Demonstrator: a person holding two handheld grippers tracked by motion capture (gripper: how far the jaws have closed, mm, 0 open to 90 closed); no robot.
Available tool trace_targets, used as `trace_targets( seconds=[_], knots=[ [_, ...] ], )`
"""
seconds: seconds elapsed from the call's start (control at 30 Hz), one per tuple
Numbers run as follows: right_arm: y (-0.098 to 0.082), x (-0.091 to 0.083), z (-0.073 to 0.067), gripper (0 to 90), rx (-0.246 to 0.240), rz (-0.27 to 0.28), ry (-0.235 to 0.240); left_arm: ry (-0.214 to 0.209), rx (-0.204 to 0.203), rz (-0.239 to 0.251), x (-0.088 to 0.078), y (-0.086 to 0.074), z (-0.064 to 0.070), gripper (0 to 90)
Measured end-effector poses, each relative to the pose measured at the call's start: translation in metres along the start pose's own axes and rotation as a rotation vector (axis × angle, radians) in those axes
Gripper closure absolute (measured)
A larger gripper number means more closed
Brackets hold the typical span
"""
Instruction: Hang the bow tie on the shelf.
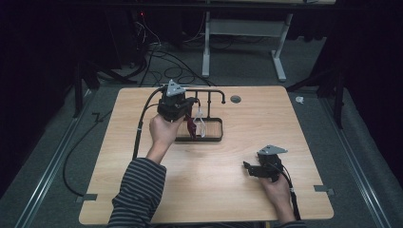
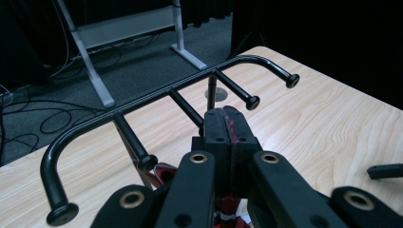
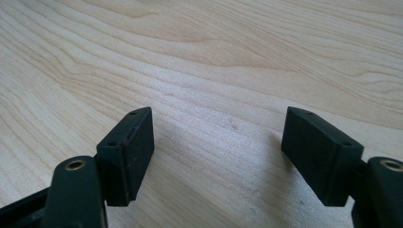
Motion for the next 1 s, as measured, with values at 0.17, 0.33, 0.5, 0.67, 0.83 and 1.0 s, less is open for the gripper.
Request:
trace_targets(
  seconds=[0.17, 0.33, 0.5, 0.67, 0.83, 1.0],
  knots=[
    [0.000, 0.000, 0.000, 27.8, 0.000, 0.000, 0.000, 0.011, -0.009, 0.002, 0.004, 0.005, -0.004, 89.6],
    [0.000, 0.000, 0.000, 27.7, -0.001, 0.000, 0.000, 0.029, -0.025, 0.001, 0.011, 0.009, -0.010, 89.6],
    [0.000, 0.000, 0.000, 27.7, -0.002, 0.000, 0.000, 0.052, -0.032, -0.007, 0.017, 0.010, -0.013, 89.6],
    [0.000, 0.000, 0.000, 27.7, -0.002, 0.000, 0.000, 0.078, -0.030, -0.027, 0.020, 0.006, -0.018, 89.5],
    [0.000, 0.000, 0.000, 27.7, -0.001, 0.000, 0.000, 0.093, -0.032, -0.036, 0.021, 0.005, -0.021, 89.4],
    [0.000, 0.000, 0.000, 27.7, -0.002, 0.000, 0.000, 0.107, -0.025, -0.062, 0.026, 0.001, -0.023, 89.2]
  ],
)
Point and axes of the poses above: each handheld gripper's, and its own axes: x roughly forward along the jaws, y roughly out of its top, z roughly to its right, the point moved 9 cm from there along x, roughly forward along the jaws, and after that the axes turned 9 degrees about -z, right-handed, at the moved point
